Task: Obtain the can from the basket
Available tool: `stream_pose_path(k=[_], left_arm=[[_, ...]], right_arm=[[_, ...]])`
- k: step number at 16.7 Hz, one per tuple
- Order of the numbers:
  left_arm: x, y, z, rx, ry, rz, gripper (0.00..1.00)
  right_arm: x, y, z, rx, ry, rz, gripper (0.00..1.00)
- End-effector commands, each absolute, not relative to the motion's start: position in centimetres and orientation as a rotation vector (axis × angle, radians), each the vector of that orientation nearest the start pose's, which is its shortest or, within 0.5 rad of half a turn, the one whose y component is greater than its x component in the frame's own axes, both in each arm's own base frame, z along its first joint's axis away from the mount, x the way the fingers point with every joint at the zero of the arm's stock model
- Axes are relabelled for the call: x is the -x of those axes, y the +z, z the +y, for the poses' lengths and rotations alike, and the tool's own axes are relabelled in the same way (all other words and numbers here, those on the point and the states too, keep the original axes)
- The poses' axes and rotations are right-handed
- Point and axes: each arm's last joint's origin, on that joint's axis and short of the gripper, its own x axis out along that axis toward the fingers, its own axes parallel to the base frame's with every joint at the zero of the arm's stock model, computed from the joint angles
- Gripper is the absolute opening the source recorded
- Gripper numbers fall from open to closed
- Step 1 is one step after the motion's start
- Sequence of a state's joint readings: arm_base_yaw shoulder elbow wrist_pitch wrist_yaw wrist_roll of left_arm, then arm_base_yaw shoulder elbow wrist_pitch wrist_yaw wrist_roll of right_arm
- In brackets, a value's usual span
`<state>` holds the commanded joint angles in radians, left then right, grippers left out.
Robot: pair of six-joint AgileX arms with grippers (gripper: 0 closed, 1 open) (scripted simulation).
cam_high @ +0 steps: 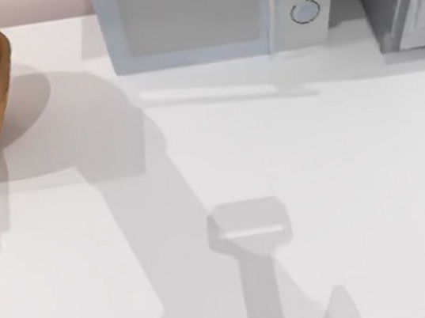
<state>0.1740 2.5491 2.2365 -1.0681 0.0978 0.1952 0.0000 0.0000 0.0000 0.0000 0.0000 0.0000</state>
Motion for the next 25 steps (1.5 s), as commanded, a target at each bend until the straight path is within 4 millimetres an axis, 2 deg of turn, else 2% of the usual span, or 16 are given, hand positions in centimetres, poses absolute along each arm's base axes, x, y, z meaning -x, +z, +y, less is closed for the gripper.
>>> stream_pose_path(k=[2,3,5,7,10,12,14,16,19,22,25], left_arm=[[-50.7,13.2,9.3,0.029,-0.052,1.367,0.00],[-50.5,15.1,9.4,0.025,-0.040,1.332,0.00],[-50.4,15.3,9.4,0.025,-0.038,1.327,0.00],[-49.9,16.6,9.2,0.022,-0.025,1.298,0.00],[-48.2,20.3,8.6,0.008,0.008,1.207,0.00],[-46.0,23.5,7.7,-0.003,0.034,1.117,0.00],[-42.7,27.0,6.6,-0.014,0.060,1.008,0.00],[-38.3,30.2,5.4,-0.021,0.083,0.881,0.00],[-31.0,32.7,3.7,-0.022,0.104,0.692,0.00],[-23.8,32.2,2.2,-0.017,0.106,0.516,0.00],[-17.8,29.4,1.2,-0.009,0.091,0.356,0.00]], right_arm=[[-10.6,16.0,-0.1,0.000,0.000,0.000,1.00],[-10.6,16.0,-0.1,0.000,0.000,0.000,1.00],[-10.6,16.0,-0.1,0.000,0.000,0.000,1.00],[-10.6,16.0,-0.1,0.000,0.000,0.000,1.00],[-10.6,16.0,-0.1,0.000,0.000,0.000,1.00],[-10.6,16.0,-0.1,0.000,0.000,0.000,1.00],[-10.6,16.0,-0.1,0.000,0.000,0.000,1.00],[-10.6,16.0,-0.1,0.000,0.000,0.000,1.00],[-10.6,16.0,-0.1,0.000,0.000,0.000,1.00],[-10.6,16.0,-0.1,0.000,0.000,0.000,1.00],[-10.6,16.0,-0.1,0.000,0.000,0.000,1.00]])
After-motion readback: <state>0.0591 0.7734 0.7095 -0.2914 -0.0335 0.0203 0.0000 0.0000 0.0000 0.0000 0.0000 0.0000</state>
